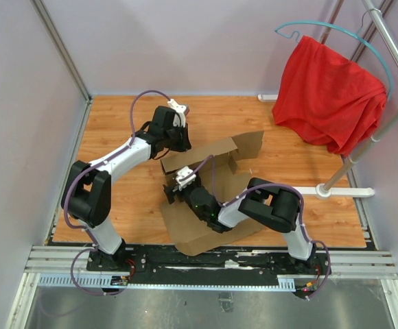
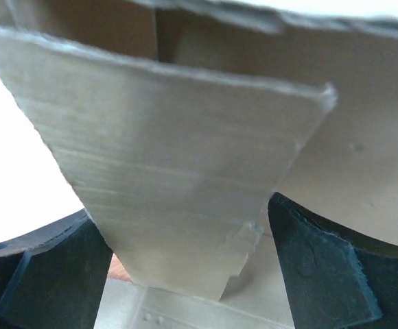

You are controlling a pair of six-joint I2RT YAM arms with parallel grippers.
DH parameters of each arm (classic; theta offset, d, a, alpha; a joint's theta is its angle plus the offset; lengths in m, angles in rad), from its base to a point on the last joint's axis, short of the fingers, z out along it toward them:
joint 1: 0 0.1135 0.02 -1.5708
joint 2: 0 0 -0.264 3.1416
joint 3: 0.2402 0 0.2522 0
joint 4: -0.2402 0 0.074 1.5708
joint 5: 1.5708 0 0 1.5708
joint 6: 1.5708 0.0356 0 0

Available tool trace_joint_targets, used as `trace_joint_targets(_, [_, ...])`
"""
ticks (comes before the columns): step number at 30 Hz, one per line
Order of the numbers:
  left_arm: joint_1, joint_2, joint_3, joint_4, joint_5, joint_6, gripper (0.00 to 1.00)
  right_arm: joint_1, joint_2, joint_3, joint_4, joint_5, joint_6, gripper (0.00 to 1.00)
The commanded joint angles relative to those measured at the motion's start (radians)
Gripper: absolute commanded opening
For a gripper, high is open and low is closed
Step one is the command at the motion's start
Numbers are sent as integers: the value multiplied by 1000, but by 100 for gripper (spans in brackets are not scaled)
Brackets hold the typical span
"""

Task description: Fold the paper box

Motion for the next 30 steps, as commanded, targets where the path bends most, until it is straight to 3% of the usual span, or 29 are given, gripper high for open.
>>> trace_joint_targets(1, [-9, -6, 8, -43, -35, 23, 11, 9, -30, -76, 156, 91, 0, 91])
trace_joint_targets(10, [-9, 1, 14, -44, -44, 14, 10, 65, -145, -196, 181, 15, -27, 100])
trace_joint_targets(16, [-9, -7, 16, -43, -36, 14, 9, 94, -184, -223, 182, 17, -39, 99])
trace_joint_targets(25, [-10, -7, 20, -55, -57, 11, 8, 154, -284, -330, 164, 140, -45, 100])
trace_joint_targets(30, [-9, -6, 24, -66, -75, 7, 8, 220, -367, -363, 86, 104, -37, 90])
